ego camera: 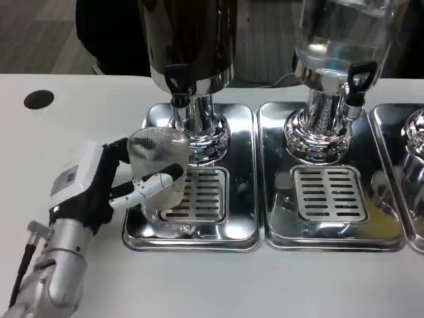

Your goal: Grasp the cup under the faucet to collect the drink, then remove the cup.

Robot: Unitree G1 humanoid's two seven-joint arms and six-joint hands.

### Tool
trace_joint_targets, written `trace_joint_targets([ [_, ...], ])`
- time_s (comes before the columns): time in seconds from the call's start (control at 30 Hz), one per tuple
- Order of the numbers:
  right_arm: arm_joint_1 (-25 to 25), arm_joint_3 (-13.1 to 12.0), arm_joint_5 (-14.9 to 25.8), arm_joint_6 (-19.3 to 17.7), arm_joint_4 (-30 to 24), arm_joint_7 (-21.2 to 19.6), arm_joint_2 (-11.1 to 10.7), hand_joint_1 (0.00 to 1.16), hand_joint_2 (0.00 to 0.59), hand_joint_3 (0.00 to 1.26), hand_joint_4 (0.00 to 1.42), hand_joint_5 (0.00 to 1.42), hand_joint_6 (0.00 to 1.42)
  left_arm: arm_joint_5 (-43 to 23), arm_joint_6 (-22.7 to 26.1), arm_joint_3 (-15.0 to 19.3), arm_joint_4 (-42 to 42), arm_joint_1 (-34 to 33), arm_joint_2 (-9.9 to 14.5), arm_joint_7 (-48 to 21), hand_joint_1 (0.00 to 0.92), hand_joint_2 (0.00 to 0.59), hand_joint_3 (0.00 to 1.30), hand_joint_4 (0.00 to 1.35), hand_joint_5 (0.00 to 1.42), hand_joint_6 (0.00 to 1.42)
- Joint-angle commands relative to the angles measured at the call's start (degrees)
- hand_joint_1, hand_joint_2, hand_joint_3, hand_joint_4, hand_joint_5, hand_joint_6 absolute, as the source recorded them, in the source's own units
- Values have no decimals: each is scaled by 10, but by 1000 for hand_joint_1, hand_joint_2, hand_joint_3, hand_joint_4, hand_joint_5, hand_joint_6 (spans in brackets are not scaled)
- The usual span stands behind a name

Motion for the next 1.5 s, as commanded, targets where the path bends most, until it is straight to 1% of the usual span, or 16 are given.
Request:
trace_joint_targets([
  [0.03,4,-6,4,-10,-1,3,0,362,586,102,84,0,0,10,3,-13,-33,10,-1,-3,212,197,453,562,408,431],
  [0.47,4,-10,7,-19,8,2,1,362,586,102,84,0,0,11,7,-16,-59,41,-8,-9,212,197,466,562,409,434],
  [0.53,3,-9,8,-19,8,3,1,362,586,102,84,0,0,9,9,-14,-59,43,-9,-9,209,189,467,562,409,435],
  [0.73,4,-9,7,-20,8,3,1,362,586,102,84,0,0,-10,19,-2,-42,31,-12,-13,207,188,467,562,408,436],
  [0.87,7,-9,6,-21,6,3,1,364,586,102,84,0,0,-19,23,2,-15,13,-18,-13,206,188,467,562,410,437],
  [1.03,11,-11,6,-22,1,4,1,368,586,102,84,0,0,-14,22,-8,16,-6,-28,-8,206,187,467,562,415,438],
  [1.27,17,-15,9,-24,-2,3,2,372,586,102,91,0,0,2,19,-28,27,-7,-40,4,206,187,473,567,418,439],
  [1.5,19,-18,12,-29,3,3,2,375,586,109,93,0,0,0,20,-40,31,-4,-43,15,206,187,478,569,419,441],
])
